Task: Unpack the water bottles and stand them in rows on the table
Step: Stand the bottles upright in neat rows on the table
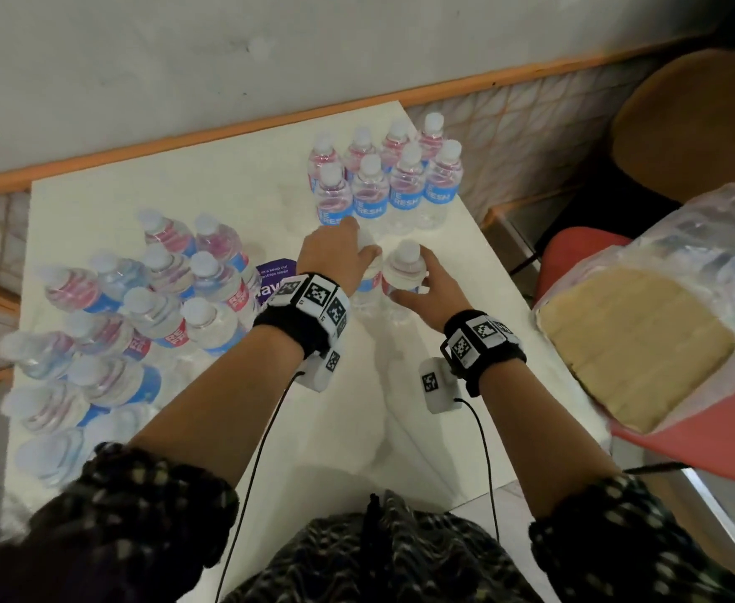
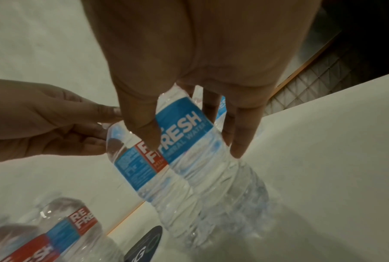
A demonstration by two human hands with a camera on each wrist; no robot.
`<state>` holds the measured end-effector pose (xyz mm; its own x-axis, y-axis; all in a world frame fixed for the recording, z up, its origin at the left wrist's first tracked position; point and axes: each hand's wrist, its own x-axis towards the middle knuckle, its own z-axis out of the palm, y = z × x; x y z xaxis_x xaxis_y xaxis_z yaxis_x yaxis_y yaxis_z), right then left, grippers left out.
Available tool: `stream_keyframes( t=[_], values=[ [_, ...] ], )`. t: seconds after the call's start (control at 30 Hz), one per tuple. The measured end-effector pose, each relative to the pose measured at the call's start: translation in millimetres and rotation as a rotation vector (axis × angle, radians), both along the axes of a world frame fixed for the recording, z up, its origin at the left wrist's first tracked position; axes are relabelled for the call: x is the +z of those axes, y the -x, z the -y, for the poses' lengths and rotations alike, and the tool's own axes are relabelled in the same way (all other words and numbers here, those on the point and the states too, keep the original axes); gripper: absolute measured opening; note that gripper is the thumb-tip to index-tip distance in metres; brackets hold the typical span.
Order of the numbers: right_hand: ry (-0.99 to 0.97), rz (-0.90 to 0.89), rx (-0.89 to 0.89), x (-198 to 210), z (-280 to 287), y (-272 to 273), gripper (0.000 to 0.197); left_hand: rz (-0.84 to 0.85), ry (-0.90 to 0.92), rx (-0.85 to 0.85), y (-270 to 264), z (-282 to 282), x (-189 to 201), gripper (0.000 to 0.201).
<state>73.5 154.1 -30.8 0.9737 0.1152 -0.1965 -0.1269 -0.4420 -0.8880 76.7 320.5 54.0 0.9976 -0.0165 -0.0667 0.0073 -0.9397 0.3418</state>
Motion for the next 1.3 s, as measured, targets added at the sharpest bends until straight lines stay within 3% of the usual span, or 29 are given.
stream_keyframes(
  t=[0.1,0.23,0.37,0.47,0.53,0.67,0.87,1.0,1.3],
  values=[
    [-0.064,-0.028,-0.027,-7,9,-22,0.076,0.039,0.106,0.051,-19,4,-8,0.048],
    [-0.106,-0.128,-0.122,-30,15,-30,0.077,0.078,0.473,0.184,-22,4,-41,0.058],
    [-0.144,-0.192,-0.135,-49,13,-30,0.075,-0.041,0.759,0.222,-11,4,-82,0.068],
    [-0.123,-0.185,-0.132,-48,1,-35,0.086,-0.149,0.725,0.22,-13,3,-102,0.075],
    [-0.067,-0.17,-0.123,-52,-6,-38,0.1,-0.156,0.721,0.256,-17,2,-111,0.074],
    [0.056,-0.14,-0.103,-53,-13,-47,0.105,-0.115,0.734,0.292,-25,1,-119,0.07],
    [0.165,-0.134,-0.056,-53,-15,-56,0.08,-0.028,0.688,0.336,-27,-3,-132,0.068],
    [-0.064,-0.184,-0.151,-56,-9,-52,0.074,-0.051,0.75,0.381,-25,1,-132,0.065],
    [-0.016,-0.152,-0.063,-57,-4,-59,0.068,-0.13,0.659,0.383,-29,-12,-137,0.061]
  ],
)
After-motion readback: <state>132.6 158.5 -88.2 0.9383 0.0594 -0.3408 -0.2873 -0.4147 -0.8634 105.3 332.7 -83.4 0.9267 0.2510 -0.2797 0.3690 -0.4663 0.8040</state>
